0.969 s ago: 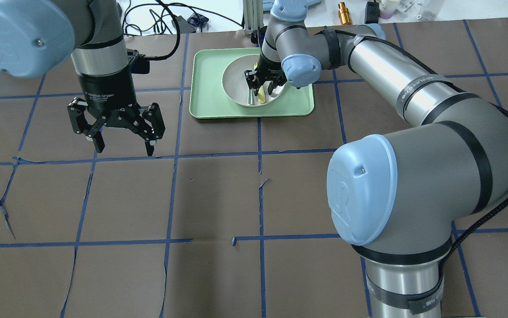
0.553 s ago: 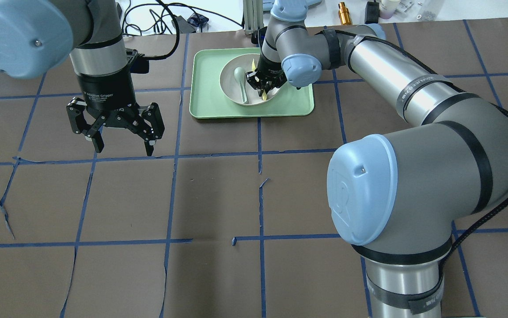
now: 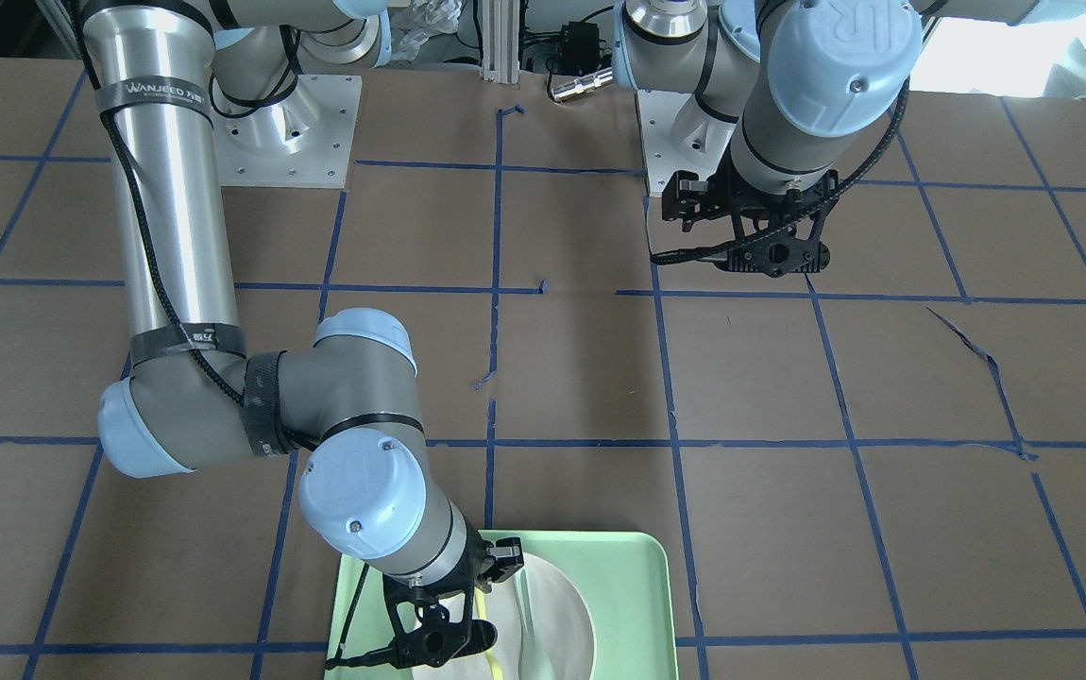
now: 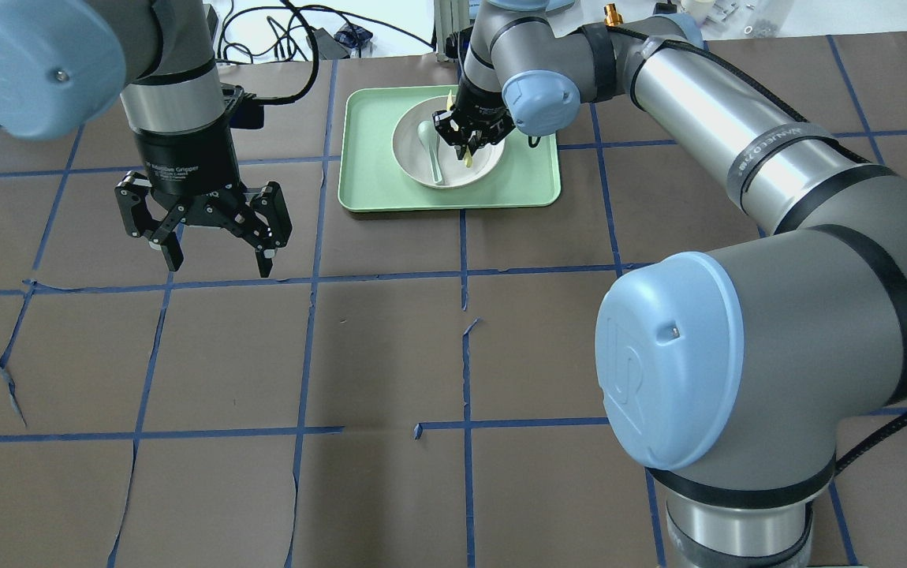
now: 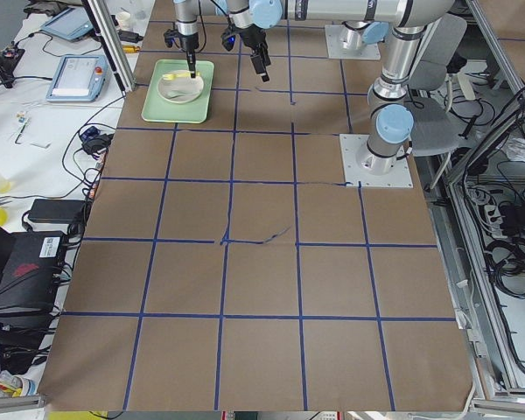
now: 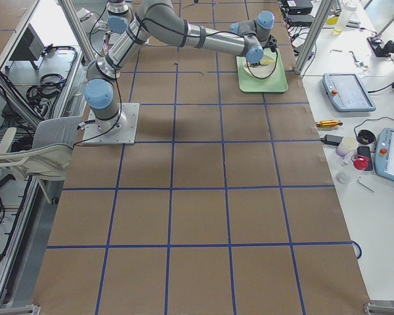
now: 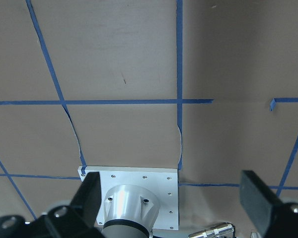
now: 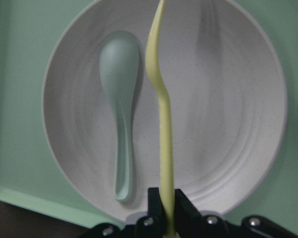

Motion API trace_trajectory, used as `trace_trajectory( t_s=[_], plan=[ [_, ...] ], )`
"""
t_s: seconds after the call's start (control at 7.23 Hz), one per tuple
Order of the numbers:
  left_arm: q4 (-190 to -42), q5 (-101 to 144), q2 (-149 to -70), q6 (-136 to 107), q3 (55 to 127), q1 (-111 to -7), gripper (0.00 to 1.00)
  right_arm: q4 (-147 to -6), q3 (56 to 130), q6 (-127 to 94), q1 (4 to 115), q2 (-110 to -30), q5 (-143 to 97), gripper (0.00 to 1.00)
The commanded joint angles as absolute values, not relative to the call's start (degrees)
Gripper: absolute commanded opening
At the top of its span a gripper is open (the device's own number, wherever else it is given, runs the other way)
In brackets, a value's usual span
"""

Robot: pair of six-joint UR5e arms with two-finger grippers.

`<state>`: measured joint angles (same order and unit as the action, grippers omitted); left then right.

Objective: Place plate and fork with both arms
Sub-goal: 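Lift the fork with the right gripper and set it on the tray beside the plate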

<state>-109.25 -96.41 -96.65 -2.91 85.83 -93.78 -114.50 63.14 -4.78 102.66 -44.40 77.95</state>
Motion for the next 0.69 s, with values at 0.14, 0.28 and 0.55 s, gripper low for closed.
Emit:
trace_trajectory(
  t_s=[0.14, 0.28, 0.55],
  plan=[
    [-109.25, -96.42, -96.59, -2.9, 85.96, -93.78, 1.0, -113.99, 63.37, -4.75, 100.82, -46.49, 84.5, 0.0],
    [-109.25, -96.42, -96.77, -2.81, 86.04, -93.69, 1.0, -113.99, 63.72, -3.7, 97.94, -46.49, 84.81, 0.0],
    [-109.25, -96.24, -97.03, -2.9, 86.04, -93.69, 1.0, -114.08, 65.03, -4.3, 96.86, -45.45, 84.29, 0.0]
  ],
)
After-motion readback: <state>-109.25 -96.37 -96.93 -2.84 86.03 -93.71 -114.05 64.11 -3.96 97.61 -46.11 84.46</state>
